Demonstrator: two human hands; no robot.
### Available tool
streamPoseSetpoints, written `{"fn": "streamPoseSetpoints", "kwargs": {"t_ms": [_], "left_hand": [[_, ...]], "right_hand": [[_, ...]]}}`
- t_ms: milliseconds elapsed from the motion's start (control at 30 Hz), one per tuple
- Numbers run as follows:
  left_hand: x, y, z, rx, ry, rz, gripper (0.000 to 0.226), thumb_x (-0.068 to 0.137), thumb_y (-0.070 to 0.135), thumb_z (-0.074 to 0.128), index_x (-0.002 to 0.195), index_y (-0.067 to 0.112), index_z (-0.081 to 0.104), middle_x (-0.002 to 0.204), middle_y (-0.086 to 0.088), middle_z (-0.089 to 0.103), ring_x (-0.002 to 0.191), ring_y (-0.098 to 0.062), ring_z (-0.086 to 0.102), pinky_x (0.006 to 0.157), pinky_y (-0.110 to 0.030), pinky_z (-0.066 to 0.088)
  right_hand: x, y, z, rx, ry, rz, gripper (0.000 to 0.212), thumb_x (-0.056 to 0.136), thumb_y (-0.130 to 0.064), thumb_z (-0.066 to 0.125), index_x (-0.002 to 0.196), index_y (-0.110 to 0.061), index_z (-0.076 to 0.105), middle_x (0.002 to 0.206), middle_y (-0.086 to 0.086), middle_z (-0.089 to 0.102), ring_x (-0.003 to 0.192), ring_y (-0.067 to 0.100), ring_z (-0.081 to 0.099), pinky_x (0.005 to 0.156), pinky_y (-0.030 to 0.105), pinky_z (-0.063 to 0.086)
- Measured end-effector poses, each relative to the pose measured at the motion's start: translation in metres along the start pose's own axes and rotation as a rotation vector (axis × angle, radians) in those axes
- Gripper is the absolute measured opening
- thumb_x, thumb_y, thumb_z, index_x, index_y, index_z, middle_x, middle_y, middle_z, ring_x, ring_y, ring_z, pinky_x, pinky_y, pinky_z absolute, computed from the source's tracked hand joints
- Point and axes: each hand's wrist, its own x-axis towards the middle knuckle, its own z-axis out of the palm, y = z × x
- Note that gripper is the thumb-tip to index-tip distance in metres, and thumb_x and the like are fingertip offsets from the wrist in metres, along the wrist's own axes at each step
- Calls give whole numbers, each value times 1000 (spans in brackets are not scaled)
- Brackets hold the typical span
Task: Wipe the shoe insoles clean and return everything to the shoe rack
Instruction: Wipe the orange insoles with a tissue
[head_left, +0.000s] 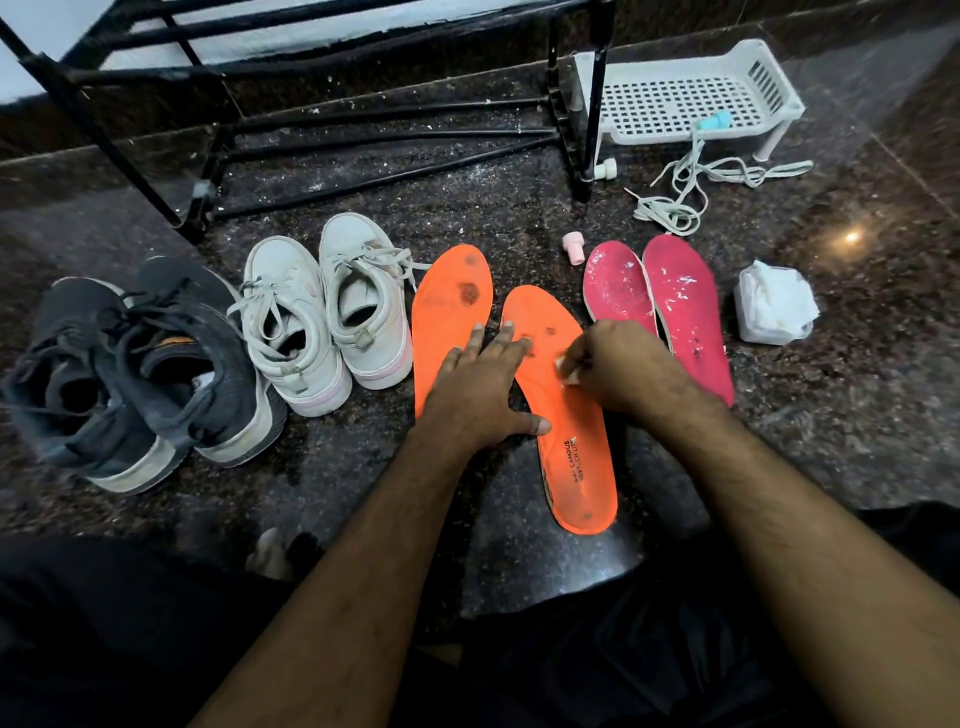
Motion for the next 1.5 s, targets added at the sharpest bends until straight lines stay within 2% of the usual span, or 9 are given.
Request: {"fn": "streamPoseSetpoints", "kwargs": {"t_ms": [100, 233, 633, 767, 867, 1033, 1200, 1333, 1500], "left_hand": [[0, 0, 1, -3, -8, 0, 107, 75, 61, 76, 158, 31, 16, 168, 7, -1, 155, -23, -6, 122, -47, 5], [1, -2, 1, -16, 8, 1, 106, 73, 61, 77, 157, 32, 18, 168, 7, 0, 155, -22, -5, 122, -47, 5], [0, -2, 2, -9, -4, 2, 107, 75, 62, 75, 158, 32, 15, 168, 8, -3, 155, -22, -8, 123, -47, 3], [2, -2, 1, 1, 0, 2, 107, 74, 62, 75, 158, 31, 15, 168, 7, -3, 154, -22, -9, 123, -46, 2], [1, -3, 2, 17, 3, 4, 107, 74, 64, 74, 158, 32, 15, 168, 7, -3, 154, -22, -8, 123, -48, 3], [2, -3, 1, 39, 8, 4, 106, 74, 64, 73, 158, 32, 16, 168, 6, -2, 154, -21, -9, 124, -48, 2], [0, -4, 1, 47, 3, -4, 106, 74, 65, 72, 158, 33, 15, 168, 6, -4, 154, -20, -10, 124, -48, 2], [2, -3, -1, 63, 14, -5, 106, 73, 66, 73, 157, 33, 17, 168, 3, -5, 154, -21, -10, 124, -49, 2], [0, -7, 0, 78, 12, -17, 107, 73, 70, 70, 158, 36, 15, 168, -4, -7, 154, -23, -12, 123, -48, 1]], "right_hand": [[0, 5, -4, 45, 145, 52, 20, 86, -16, 61, 94, -22, 79, 99, 7, 74, 93, 27, 69, 84, 34, 56], [-3, -1, 1, 56, 9, 10, 21, 89, -16, 65, 102, -26, 78, 106, 0, 74, 101, 23, 68, 87, 27, 50], [-4, 8, -8, -56, 149, 126, 13, 89, -30, 67, 96, -23, 76, 96, 6, 73, 89, 28, 69, 76, 28, 52], [-7, 3, -2, 12, 20, 94, 12, 88, -26, 70, 97, -29, 78, 103, 0, 74, 93, 21, 69, 82, 24, 52], [-5, 7, -5, -126, 107, 173, 23, 88, -35, 67, 103, -19, 74, 99, 9, 71, 91, 28, 69, 77, 33, 56], [-9, -7, -3, 32, -34, -12, 18, 88, -21, 68, 99, -29, 79, 101, 0, 74, 91, 20, 69, 80, 22, 49], [-8, 2, -8, -118, 157, 101, 18, 88, -31, 65, 100, -22, 76, 99, 7, 72, 90, 27, 69, 77, 31, 54], [-11, -8, 0, 92, -39, -21, 13, 87, -26, 70, 93, -31, 79, 100, 1, 73, 88, 16, 68, 88, 27, 54], [-6, -3, -5, -97, 160, 79, 16, 89, -29, 64, 99, -25, 76, 102, 3, 72, 92, 26, 69, 78, 32, 53]]}}
